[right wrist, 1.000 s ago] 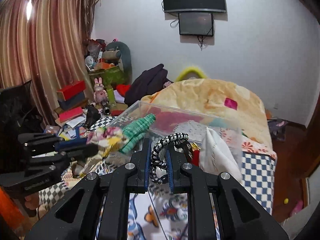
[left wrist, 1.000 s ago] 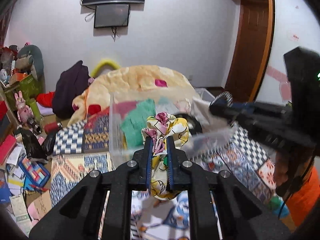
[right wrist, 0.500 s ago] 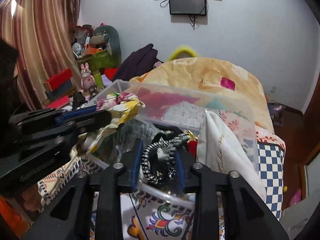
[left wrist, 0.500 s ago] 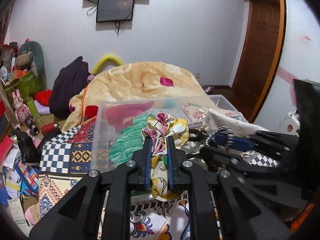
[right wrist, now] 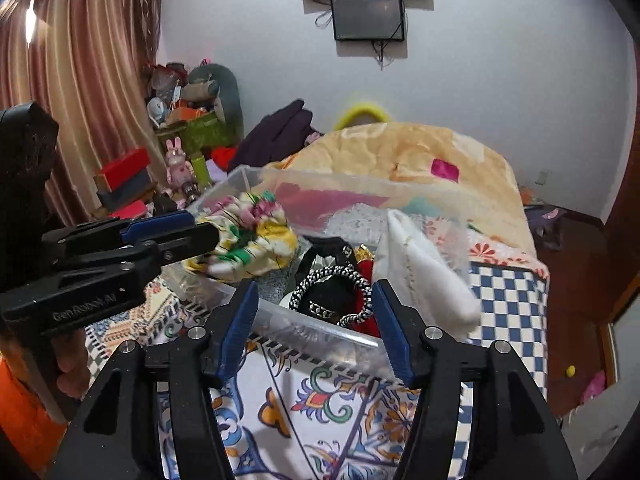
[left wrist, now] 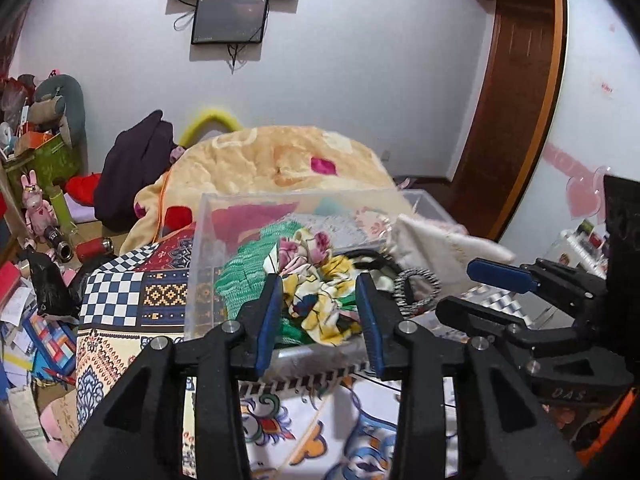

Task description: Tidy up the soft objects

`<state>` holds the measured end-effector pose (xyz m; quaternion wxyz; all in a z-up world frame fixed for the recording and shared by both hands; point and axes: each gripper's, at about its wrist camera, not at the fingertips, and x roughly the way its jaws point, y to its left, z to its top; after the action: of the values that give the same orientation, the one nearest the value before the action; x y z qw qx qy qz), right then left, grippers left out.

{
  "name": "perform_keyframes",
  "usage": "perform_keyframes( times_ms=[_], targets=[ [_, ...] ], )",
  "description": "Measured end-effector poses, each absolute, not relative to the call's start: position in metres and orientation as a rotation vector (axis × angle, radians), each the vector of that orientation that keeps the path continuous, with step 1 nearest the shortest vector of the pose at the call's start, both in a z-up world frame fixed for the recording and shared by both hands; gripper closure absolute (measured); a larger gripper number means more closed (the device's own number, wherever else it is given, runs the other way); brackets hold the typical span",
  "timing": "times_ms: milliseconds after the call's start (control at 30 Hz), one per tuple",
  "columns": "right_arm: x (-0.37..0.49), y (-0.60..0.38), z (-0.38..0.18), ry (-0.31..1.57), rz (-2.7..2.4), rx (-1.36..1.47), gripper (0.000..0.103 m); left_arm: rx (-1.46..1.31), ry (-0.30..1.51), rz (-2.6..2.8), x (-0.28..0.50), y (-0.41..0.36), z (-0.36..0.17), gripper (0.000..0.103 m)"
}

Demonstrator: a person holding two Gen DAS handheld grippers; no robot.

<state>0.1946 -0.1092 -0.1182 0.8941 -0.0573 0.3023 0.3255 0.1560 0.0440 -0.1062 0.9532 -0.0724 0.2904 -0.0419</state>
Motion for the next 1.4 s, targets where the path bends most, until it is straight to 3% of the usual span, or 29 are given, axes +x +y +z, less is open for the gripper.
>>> perform_keyframes(
  times_ms=[367, 533, 667, 800, 867, 1000, 1133, 1400],
  targets=[
    [0.152, -0.143, -0.046, 0.404, 0.668, -0.049, 0.047, -0.163, 0.401, -0.121, 0.091, 0.044, -0.034, 0.066],
    [0.123, -0.156, -0.018, 0.297, 0.664, -0.025, 0.039, -0.138, 0.315, -0.124, 0.058, 0.039, -0.004, 0.065],
    [0.102, -0.159, -0.003, 0.23, 0.662, -0.012, 0.031, -0.114, 0.254, -0.119, 0.033, 0.032, 0.013, 0.045],
    [0.09, -0.161, 0.005, 0.19, 0.653, -0.006, 0.029, -0.08, 0.211, -0.112, 0.015, 0.023, 0.025, 0.034],
    [0.089, -0.161, 0.006, 0.18, 0.652, 0.001, 0.017, -0.074, 0.201, -0.109, 0.01, 0.021, 0.028, 0.027],
    [0.088, -0.163, 0.006, 0.162, 0.641, 0.018, 0.013, -0.074, 0.186, -0.095, 0.0, 0.018, 0.031, 0.013],
    [0.084, -0.167, 0.004, 0.156, 0.638, 0.029, 0.001, -0.063, 0.168, -0.081, -0.003, 0.016, 0.032, 0.007],
    [0.081, -0.168, -0.002, 0.16, 0.622, 0.013, 0.0, -0.067, 0.162, -0.073, -0.004, 0.016, 0.031, 0.002]
  ],
)
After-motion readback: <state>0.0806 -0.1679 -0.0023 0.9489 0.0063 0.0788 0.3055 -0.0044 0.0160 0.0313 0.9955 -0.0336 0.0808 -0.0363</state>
